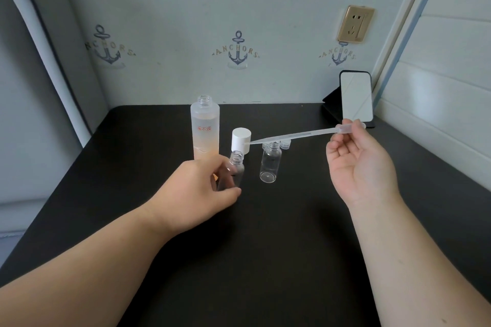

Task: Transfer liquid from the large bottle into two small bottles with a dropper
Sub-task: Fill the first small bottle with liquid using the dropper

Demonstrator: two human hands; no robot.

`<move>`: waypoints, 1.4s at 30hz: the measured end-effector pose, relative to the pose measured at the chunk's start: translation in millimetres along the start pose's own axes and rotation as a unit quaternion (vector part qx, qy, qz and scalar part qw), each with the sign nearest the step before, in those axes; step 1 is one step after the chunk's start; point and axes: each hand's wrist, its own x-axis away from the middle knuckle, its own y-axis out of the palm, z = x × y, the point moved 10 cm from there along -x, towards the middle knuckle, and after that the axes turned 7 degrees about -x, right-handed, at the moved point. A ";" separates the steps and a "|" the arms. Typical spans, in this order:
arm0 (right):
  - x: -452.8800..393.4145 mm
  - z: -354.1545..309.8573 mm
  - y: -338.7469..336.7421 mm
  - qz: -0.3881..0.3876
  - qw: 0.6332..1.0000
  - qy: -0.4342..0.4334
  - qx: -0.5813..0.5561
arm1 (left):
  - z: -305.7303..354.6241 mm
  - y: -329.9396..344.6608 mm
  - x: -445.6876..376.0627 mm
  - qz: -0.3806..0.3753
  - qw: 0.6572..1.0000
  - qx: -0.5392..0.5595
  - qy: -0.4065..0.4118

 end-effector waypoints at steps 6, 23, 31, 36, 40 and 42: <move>-0.7 -0.7 -1.2 0.001 1.000 -0.007 0.015 | -1.4 -2.7 -0.5 0.004 1.000 -0.003 0.008; -1.3 -8.7 4.1 -0.028 0.996 -0.034 0.079 | 1.5 0.6 -1.6 -0.014 0.998 -0.048 0.038; 2.8 6.0 15.1 -0.094 0.987 -0.007 0.132 | 10.0 5.3 -0.5 -0.015 0.993 -0.088 0.072; 2.1 7.7 14.6 -0.096 0.986 0.000 0.136 | 9.6 6.5 0.6 -0.022 0.994 -0.083 0.067; 2.0 7.6 12.7 -0.088 0.988 0.002 0.129 | 9.0 6.4 1.0 -0.019 0.994 -0.091 0.059; 1.7 7.4 12.0 -0.085 0.988 0.002 0.130 | 9.5 6.3 1.3 -0.017 0.994 -0.094 0.058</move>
